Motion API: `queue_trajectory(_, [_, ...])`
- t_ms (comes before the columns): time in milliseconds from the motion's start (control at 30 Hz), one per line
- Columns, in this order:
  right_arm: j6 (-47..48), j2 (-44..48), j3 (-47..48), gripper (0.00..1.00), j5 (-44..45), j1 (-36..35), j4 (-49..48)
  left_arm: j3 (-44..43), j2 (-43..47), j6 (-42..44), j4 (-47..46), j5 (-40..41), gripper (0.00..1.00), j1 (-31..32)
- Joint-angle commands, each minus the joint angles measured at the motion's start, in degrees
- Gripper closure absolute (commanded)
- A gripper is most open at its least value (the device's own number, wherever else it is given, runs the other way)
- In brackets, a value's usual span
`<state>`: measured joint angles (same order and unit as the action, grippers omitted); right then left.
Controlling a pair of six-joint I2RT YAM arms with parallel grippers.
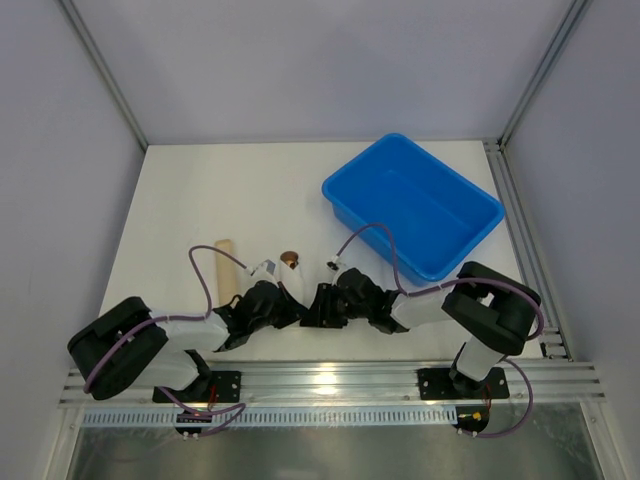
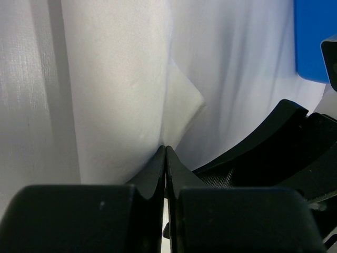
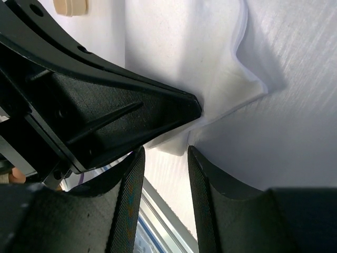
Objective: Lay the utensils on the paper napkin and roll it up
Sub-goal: Roll the napkin at the center of the board.
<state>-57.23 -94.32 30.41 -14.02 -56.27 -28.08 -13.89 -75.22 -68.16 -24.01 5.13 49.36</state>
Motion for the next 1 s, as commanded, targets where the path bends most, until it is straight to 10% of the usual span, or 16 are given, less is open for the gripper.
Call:
queue_trajectory(0, [-0.77,-1.91,1.05,0.57,3.03,-0.59,-1.89,1.15,0.34,1.45,1.77,1.20,1.00,-0.15])
queue_trajectory(800, [-3.06,-4.38,0.17,0.82,11.47,-1.03,-2.52,1.50,1.39,1.89,1.95,1.47,1.00,0.12])
queue_trajectory(967, [-1.83,-1.83,-2.81,0.73,13.31,-0.60,-2.16,1.50,2.97,2.33,3.61,1.73,1.00,0.12])
